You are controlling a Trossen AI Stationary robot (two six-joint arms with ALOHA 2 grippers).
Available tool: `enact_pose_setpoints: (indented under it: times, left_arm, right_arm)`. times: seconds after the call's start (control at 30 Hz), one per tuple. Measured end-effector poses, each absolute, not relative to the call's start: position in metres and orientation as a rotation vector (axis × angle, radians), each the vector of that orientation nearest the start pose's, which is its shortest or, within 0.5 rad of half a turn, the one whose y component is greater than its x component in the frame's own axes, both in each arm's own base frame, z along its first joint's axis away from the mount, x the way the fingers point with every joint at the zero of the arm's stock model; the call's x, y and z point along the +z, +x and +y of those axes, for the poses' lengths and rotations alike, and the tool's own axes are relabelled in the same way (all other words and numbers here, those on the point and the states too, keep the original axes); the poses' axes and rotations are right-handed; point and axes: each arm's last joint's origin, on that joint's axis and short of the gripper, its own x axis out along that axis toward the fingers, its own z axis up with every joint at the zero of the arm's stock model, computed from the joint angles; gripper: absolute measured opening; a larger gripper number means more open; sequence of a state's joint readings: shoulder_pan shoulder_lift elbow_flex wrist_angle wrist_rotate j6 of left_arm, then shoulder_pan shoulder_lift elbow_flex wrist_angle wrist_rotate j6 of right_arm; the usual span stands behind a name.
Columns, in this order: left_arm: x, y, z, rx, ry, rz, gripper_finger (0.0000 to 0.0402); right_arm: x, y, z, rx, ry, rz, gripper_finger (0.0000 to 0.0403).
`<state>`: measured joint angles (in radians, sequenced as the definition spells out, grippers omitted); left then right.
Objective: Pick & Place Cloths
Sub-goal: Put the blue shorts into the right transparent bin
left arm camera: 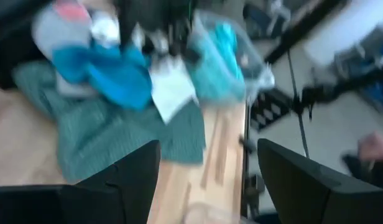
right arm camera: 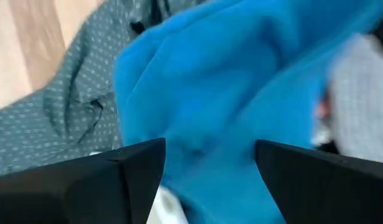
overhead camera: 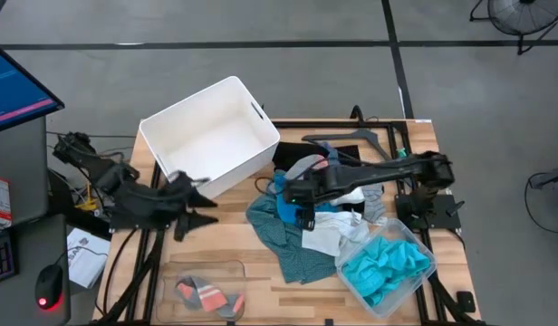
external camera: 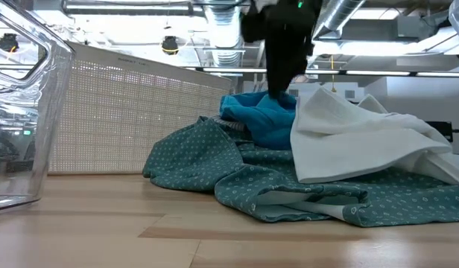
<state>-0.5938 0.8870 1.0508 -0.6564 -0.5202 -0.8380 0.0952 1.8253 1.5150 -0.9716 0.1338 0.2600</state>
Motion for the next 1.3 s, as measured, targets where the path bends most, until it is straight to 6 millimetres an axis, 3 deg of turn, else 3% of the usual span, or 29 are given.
enact_pose_setpoints:
  times: [0.17, 0.23, 0.33, 0.43, 0.57, 0.8, 0.93, 1.07, 1.3]
  left_arm:
    - [0.372, 0.135, -0.072, 0.126, -0.544, 0.339, 0.0250]
    - [0.373, 0.134, -0.071, 0.133, -0.532, 0.329, 0.0250]
    - [0.372, 0.135, -0.072, 0.140, -0.510, 0.327, 0.0250]
    - [0.371, 0.138, -0.073, 0.146, -0.499, 0.335, 0.0250]
    - [0.369, 0.142, -0.075, 0.164, -0.469, 0.340, 0.0250]
    - [0.366, 0.147, -0.077, 0.186, -0.426, 0.349, 0.0250]
    - [0.365, 0.147, -0.077, 0.194, -0.414, 0.348, 0.0250]
    - [0.365, 0.147, -0.077, 0.207, -0.411, 0.341, 0.0250]
    - [0.366, 0.147, -0.076, 0.219, -0.408, 0.334, 0.0250]
  right_arm:
    - [0.218, 0.374, 0.026, -0.254, 0.071, 1.353, 0.0215]
    - [0.215, 0.375, 0.026, -0.275, 0.085, 1.359, 0.0165]
    - [0.219, 0.375, 0.027, -0.278, 0.090, 1.337, 0.0045]
    - [0.239, 0.368, 0.031, -0.285, 0.087, 1.281, 0.0020]
    - [0.287, 0.351, 0.031, -0.298, 0.122, 1.135, 0.0008]
    - [0.381, 0.291, 0.023, -0.307, 0.255, 0.822, 0.0004]
    - [0.420, 0.246, 0.023, -0.262, 0.355, 0.695, 0.0003]
    - [0.442, 0.202, 0.030, -0.153, 0.531, 0.646, 0.0001]
    - [0.454, 0.140, 0.057, 0.029, 0.820, 0.760, 0.0001]
